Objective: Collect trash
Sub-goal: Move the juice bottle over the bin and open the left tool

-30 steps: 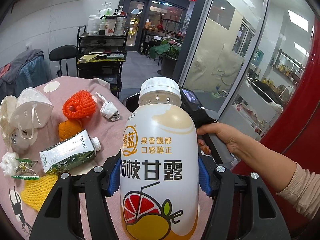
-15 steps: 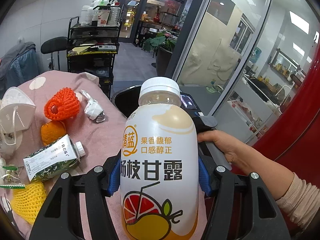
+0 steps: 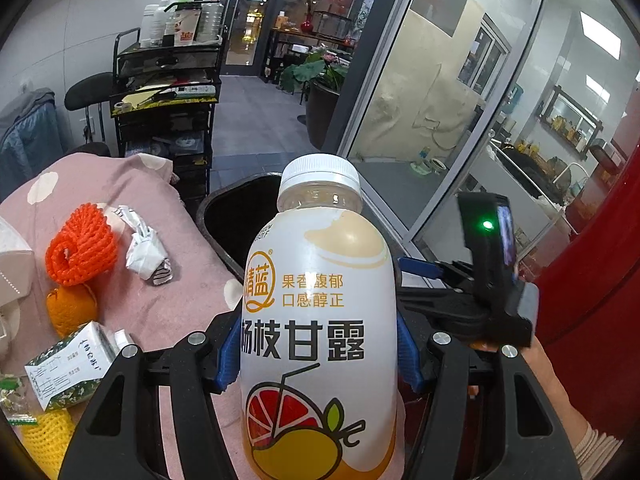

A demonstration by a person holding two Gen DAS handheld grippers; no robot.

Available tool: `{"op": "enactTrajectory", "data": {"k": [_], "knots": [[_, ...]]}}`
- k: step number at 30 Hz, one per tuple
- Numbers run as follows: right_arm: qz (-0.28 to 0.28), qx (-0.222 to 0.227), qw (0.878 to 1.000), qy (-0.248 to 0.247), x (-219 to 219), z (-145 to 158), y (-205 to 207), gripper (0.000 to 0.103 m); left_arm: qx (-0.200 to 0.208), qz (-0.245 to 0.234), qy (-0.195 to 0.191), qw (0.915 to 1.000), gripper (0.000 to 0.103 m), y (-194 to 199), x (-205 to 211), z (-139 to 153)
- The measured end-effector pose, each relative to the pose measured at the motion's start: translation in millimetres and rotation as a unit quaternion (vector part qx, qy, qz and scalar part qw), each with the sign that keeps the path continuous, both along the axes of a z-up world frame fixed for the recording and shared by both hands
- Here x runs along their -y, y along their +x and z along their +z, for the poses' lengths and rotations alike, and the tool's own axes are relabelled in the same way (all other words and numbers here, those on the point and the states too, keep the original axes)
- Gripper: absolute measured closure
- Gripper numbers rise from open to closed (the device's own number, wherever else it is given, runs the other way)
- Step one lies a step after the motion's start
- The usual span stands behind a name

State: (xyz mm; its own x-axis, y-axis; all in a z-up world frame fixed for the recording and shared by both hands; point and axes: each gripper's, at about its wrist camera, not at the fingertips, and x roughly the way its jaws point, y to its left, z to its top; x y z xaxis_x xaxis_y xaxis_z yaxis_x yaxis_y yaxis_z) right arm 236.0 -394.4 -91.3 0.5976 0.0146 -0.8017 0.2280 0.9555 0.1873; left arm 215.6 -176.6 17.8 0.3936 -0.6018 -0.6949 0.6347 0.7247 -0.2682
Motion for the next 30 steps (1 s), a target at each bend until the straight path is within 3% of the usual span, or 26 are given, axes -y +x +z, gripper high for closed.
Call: {"op": "enactTrajectory", "data": {"k": [7, 14, 23, 30], "knots": [[-0.061, 0.037, 0.997, -0.009, 20.0, 9.6, -55.1, 0.021, -0.026, -0.002, 0.021, 0.9994, 0.043, 21.5, 26.7, -15.0], [-0.098, 0.047, 0.994, -0.011, 29.3, 3.0, -99.9, 0.02, -0.061, 0.01, 0.034, 0.9975, 0.043, 47.0, 41.3, -28.5], [-0.108, 0.052, 0.993, -0.014, 25.5, -1.5, -122.5, 0.019, -0.103, 0.002, 0.051, 0.9933, 0.043, 64.6, 74.1, -47.6], [-0.11, 0.055, 0.992, -0.007, 21.3, -4.2, -133.3, 0.019, -0.174, 0.028, 0.071, 0.9819, 0.043, 79.5, 99.4, -75.3]]}}
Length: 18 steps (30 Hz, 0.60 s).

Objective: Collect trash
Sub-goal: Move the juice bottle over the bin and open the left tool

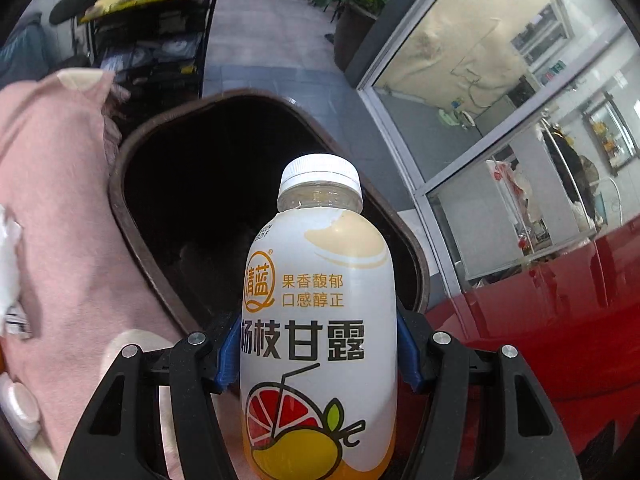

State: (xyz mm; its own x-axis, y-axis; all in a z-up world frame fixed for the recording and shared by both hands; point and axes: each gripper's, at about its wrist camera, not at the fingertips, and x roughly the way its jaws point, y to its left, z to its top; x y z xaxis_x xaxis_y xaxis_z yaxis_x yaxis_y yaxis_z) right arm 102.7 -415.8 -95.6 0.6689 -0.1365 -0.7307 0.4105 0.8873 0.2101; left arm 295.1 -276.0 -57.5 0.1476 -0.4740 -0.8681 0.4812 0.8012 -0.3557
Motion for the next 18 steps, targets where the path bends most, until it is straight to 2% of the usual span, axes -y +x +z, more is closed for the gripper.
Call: {"op": "enactTrajectory", "data": {"k": [4, 8, 9, 12, 16, 18], "knots": [[-0.002, -0.004, 1.0, 0.0, -2.2, -1.6, -2.8, 0.019, 0.005, 0.004, 0.027, 0.9996, 0.043, 1.4, 10.4, -7.2], [-0.003, -0.002, 1.0, 0.001, -2.1, -1.0, -4.6, 0.019, 0.005, -0.008, 0.032, 0.9994, 0.042, 1.2, 14.7, -10.8], [-0.005, -0.002, 1.0, 0.001, -1.9, -0.8, -5.3, 0.019, 0.014, -0.015, 0.036, 0.9991, 0.041, -1.1, 16.1, -8.9], [-0.007, -0.001, 1.0, 0.007, -0.6, -1.3, -7.1, 0.019, 0.025, -0.018, 0.041, 0.9987, 0.021, -6.4, 18.8, -6.7], [-0.008, 0.004, 1.0, 0.007, -1.2, 0.7, -8.4, 0.016, 0.026, -0.014, 0.03, 0.9991, 0.019, -6.8, 11.6, -0.2], [-0.007, 0.007, 1.0, 0.007, -1.6, 1.5, -8.9, 0.015, 0.043, -0.012, 0.026, 0.9987, 0.018, -12.0, 5.3, 7.8]]}}
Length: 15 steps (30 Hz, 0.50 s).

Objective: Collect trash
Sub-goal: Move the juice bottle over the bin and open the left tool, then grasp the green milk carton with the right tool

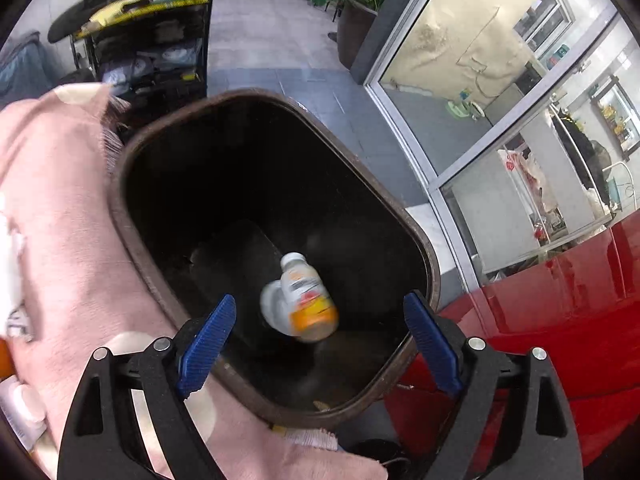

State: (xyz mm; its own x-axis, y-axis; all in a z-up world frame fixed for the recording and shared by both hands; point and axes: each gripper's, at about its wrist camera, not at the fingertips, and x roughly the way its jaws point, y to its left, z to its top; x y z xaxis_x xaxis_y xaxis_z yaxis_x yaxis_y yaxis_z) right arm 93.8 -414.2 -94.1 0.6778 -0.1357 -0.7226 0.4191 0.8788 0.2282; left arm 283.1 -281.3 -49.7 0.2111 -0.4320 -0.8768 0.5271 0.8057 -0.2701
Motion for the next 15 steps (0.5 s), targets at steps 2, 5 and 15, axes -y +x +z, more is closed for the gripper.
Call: {"op": "enactTrajectory", "data": {"k": [2, 5, 15], "knots": [[0.002, 0.006, 1.0, 0.001, -1.8, 1.4, -0.6, 0.015, 0.02, 0.001, -0.005, 0.9998, 0.017, -6.0, -8.1, 7.6], [0.007, 0.01, 1.0, 0.0, -4.8, 3.2, 1.3, 0.015, 0.053, 0.001, -0.019, 0.9984, 0.015, -20.5, -23.4, 23.3], [0.044, 0.041, 0.998, 0.001, -26.6, 14.4, 10.4, 0.013, 0.167, 0.005, -0.053, 0.9845, 0.006, -69.9, -78.6, 71.9]]}}
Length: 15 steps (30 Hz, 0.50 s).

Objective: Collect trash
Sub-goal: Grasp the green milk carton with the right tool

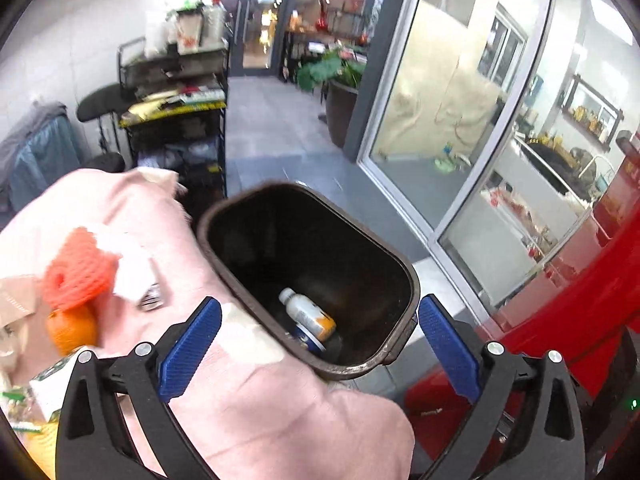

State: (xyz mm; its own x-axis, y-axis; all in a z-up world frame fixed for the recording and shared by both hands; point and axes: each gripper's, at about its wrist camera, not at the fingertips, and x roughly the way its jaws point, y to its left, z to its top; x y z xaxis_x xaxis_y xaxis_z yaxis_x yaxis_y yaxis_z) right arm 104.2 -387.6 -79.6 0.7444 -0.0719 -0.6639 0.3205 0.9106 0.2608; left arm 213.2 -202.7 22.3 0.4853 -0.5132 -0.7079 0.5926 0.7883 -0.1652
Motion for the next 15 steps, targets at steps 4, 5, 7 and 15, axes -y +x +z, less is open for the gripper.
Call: {"op": "enactTrajectory", "data": {"k": [4, 5, 7, 15], "knots": [[0.016, 0.007, 1.0, -0.004, -12.1, 3.9, 4.4, 0.013, 0.04, 0.024, 0.007, 0.9989, 0.006, -15.5, -24.5, 4.9], [0.018, 0.008, 1.0, -0.005, -14.5, 5.5, 6.0, 0.013, 0.047, 0.03, 0.009, 0.9984, 0.006, -19.3, -30.9, 5.8], [0.027, 0.01, 1.0, -0.008, -21.0, 7.0, 8.5, 0.013, 0.051, 0.042, 0.006, 0.9978, 0.006, -25.1, -44.9, 6.8], [0.076, 0.014, 0.997, -0.024, -54.0, 14.1, 22.3, 0.013, 0.072, 0.079, 0.009, 0.9942, 0.006, -44.7, -95.3, 7.5]]}}
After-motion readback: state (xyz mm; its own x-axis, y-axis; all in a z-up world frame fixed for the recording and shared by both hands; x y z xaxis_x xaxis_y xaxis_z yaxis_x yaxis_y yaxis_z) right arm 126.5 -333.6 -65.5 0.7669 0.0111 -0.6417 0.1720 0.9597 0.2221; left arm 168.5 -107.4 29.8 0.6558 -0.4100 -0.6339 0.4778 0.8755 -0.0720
